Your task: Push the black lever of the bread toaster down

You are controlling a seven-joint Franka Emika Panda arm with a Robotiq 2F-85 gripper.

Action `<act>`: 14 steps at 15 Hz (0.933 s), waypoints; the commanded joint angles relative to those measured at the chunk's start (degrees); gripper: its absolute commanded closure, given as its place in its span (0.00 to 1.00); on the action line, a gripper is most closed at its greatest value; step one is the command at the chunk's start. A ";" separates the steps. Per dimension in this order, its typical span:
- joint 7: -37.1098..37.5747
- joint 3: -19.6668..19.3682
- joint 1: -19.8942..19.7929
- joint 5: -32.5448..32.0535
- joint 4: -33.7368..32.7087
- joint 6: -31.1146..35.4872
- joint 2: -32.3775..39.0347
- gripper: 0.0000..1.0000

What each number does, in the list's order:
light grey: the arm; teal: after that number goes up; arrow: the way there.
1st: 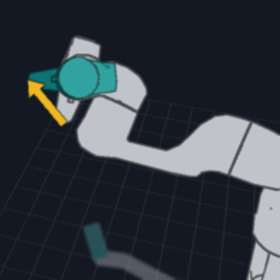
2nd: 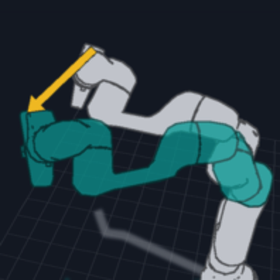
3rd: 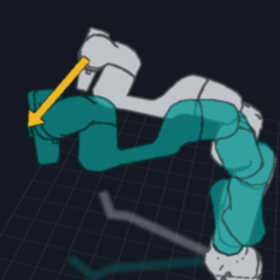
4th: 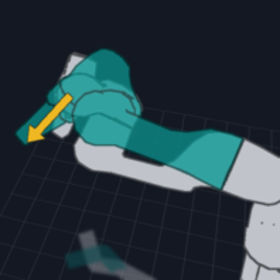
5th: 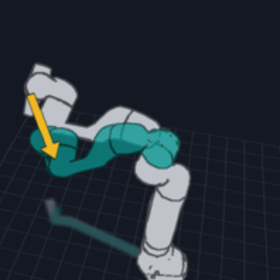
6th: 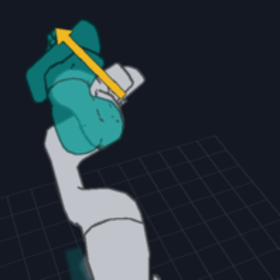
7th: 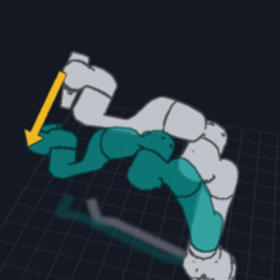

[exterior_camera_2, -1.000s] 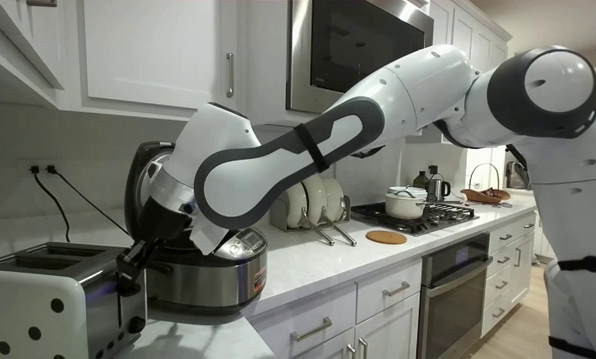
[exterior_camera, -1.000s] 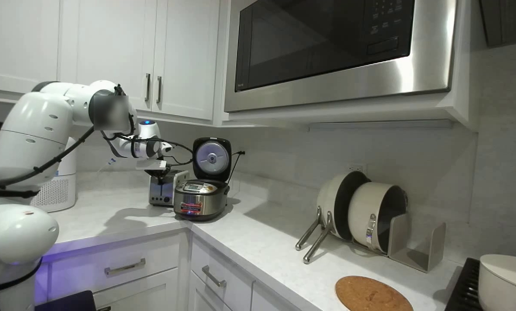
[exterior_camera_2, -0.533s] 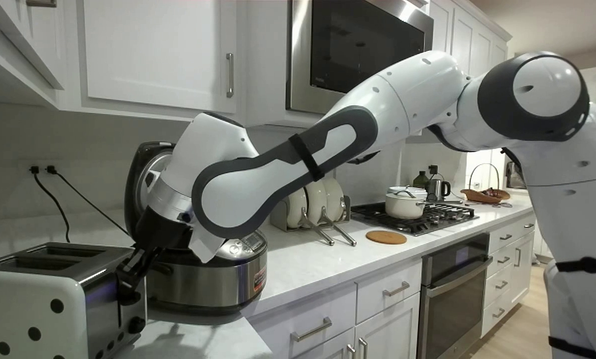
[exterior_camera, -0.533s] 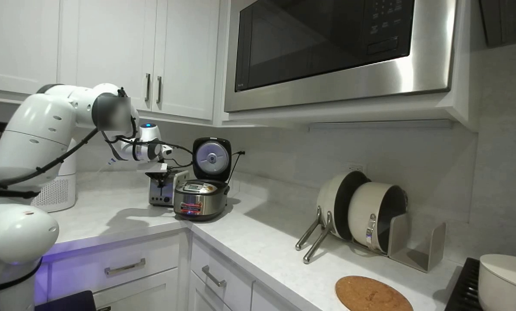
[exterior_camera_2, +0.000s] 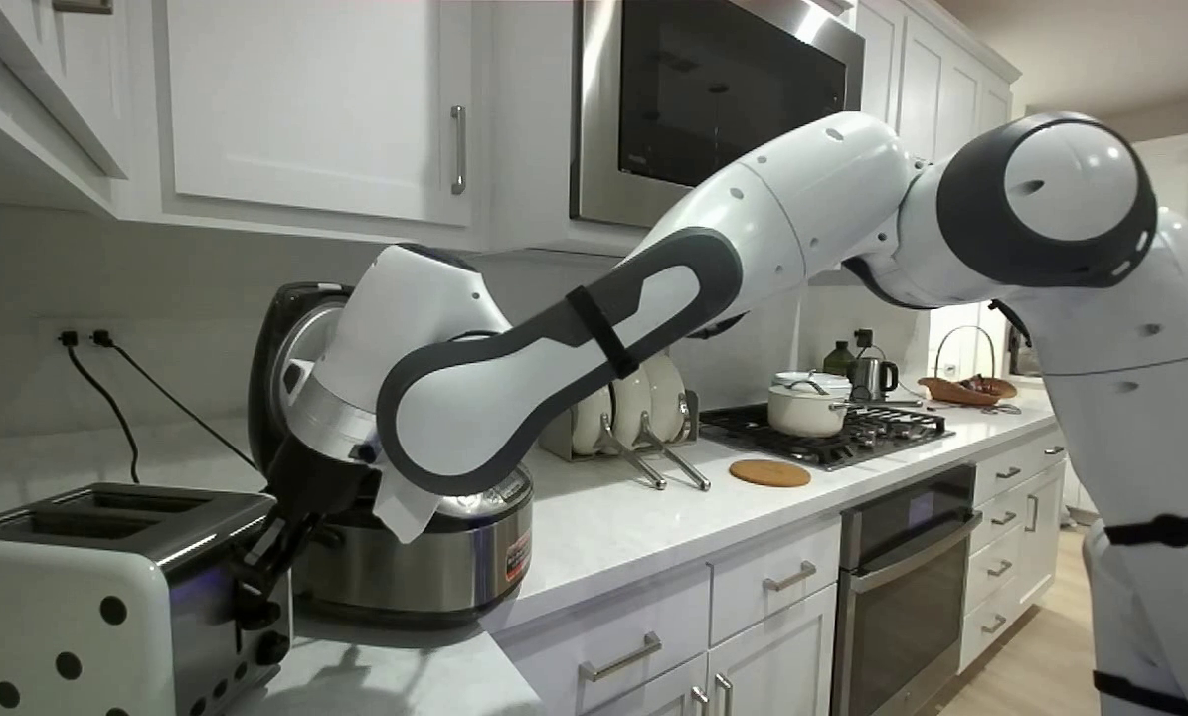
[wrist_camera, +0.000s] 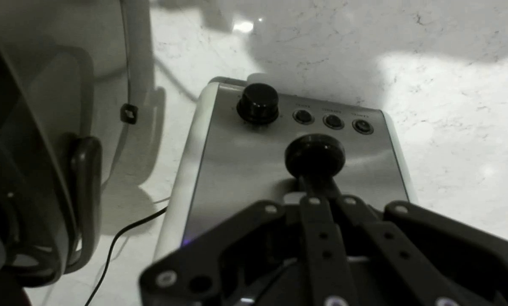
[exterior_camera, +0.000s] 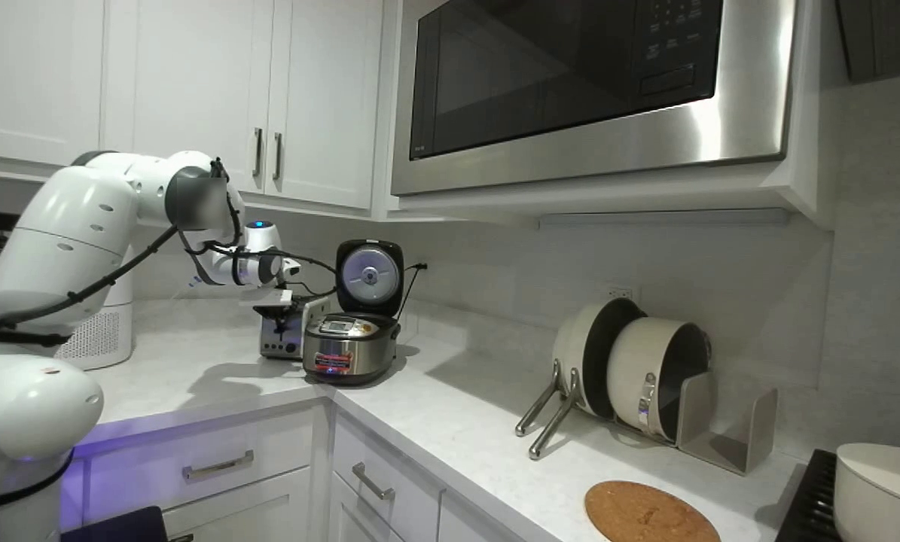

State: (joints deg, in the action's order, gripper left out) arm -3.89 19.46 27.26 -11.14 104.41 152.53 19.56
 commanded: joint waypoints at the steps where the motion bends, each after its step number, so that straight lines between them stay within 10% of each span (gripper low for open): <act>1: 2.08 -1.35 1.66 -2.50 -1.65 -0.02 2.26 1.00; 14: 3.11 -3.00 3.51 -6.21 -2.15 -0.71 4.17 1.00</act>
State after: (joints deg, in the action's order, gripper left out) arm -3.34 17.78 29.15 -15.12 103.96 152.53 21.31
